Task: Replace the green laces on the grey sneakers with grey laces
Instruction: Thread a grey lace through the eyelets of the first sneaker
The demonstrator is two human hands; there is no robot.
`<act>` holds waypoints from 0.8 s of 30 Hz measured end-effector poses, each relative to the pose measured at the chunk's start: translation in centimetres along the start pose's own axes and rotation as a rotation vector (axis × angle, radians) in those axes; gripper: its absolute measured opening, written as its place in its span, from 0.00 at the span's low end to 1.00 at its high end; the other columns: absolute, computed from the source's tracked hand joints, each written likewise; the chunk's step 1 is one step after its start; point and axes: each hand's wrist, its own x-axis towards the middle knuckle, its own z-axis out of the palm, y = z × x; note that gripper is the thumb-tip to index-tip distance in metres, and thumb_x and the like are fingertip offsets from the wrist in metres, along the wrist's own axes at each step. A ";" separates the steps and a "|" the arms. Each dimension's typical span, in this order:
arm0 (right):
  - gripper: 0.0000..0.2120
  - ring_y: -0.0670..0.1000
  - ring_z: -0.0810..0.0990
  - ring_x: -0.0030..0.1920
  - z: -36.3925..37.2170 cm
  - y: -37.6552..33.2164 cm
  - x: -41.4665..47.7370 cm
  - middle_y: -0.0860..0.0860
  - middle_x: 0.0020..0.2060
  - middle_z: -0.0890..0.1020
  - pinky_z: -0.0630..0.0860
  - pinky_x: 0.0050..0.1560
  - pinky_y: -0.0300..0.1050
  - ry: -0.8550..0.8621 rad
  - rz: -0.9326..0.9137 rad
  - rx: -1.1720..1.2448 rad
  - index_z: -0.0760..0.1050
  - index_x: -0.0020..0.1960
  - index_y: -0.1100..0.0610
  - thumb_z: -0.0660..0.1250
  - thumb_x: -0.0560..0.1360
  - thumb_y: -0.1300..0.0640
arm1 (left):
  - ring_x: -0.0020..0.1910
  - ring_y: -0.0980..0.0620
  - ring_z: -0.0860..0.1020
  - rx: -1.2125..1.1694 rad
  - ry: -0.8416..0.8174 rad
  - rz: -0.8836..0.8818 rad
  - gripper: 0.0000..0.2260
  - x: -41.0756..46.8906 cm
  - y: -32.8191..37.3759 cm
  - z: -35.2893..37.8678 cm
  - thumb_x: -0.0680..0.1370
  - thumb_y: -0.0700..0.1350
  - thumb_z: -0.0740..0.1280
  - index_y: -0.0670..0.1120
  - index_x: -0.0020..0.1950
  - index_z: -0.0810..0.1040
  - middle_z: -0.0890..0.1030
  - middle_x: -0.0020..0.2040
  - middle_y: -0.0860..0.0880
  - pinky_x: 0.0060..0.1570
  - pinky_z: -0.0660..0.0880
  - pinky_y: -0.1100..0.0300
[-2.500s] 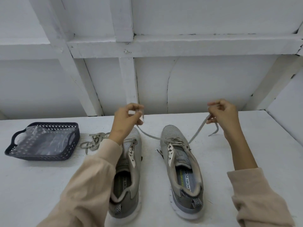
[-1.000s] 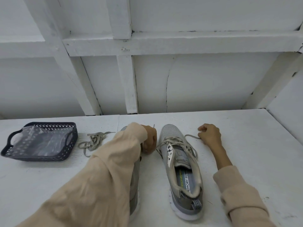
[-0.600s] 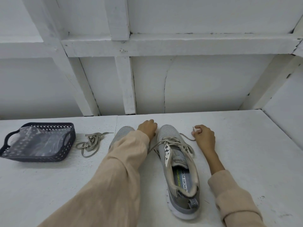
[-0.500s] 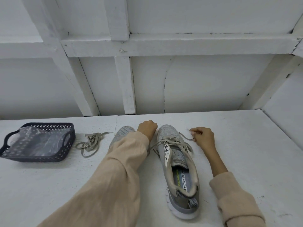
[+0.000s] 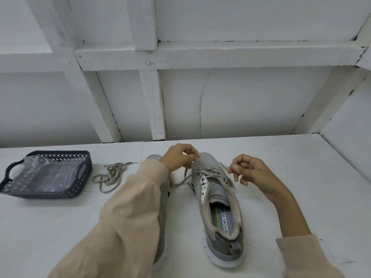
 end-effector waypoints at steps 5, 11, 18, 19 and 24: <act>0.04 0.50 0.77 0.33 0.2 0.1 -1.5 0.59 0.40 0.84 0.70 0.29 0.38 -0.009 -0.041 -0.035 0.78 0.50 0.66 0.66 0.76 0.69 | 0.33 0.60 0.75 0.000 -0.256 0.159 0.07 -3.3 0.2 0.3 0.78 0.35 0.68 0.45 0.50 0.83 0.83 0.38 0.56 0.39 0.73 0.66; 0.05 0.50 0.76 0.34 1.7 0.3 -1.9 0.55 0.37 0.85 0.68 0.29 0.37 0.035 -0.094 -0.129 0.81 0.48 0.61 0.67 0.77 0.67 | 0.35 0.64 0.75 0.134 -0.153 0.255 0.09 -3.6 -0.3 1.5 0.77 0.39 0.69 0.54 0.47 0.83 0.84 0.42 0.56 0.40 0.72 0.67; 0.07 0.47 0.76 0.31 2.1 0.7 -1.7 0.45 0.32 0.82 0.73 0.36 0.32 0.120 -0.143 -0.282 0.82 0.45 0.56 0.68 0.76 0.65 | 0.34 0.66 0.75 0.263 -0.146 0.236 0.07 -3.9 -0.3 1.6 0.78 0.39 0.68 0.49 0.50 0.83 0.81 0.40 0.60 0.38 0.70 0.72; 0.08 0.46 0.76 0.31 2.0 0.8 -1.6 0.45 0.32 0.83 0.74 0.38 0.34 0.129 -0.146 -0.315 0.82 0.44 0.54 0.69 0.76 0.65 | 0.34 0.66 0.76 0.272 -0.143 0.234 0.07 -4.0 -0.3 1.5 0.77 0.39 0.68 0.49 0.49 0.83 0.82 0.41 0.59 0.39 0.71 0.72; 0.09 0.46 0.76 0.31 1.8 1.4 -1.6 0.46 0.33 0.82 0.75 0.40 0.35 0.134 -0.133 -0.345 0.82 0.43 0.52 0.69 0.75 0.65 | 0.38 0.61 0.79 0.281 -0.143 0.223 0.06 -4.3 -0.6 1.3 0.76 0.39 0.69 0.47 0.48 0.84 0.85 0.48 0.52 0.40 0.72 0.71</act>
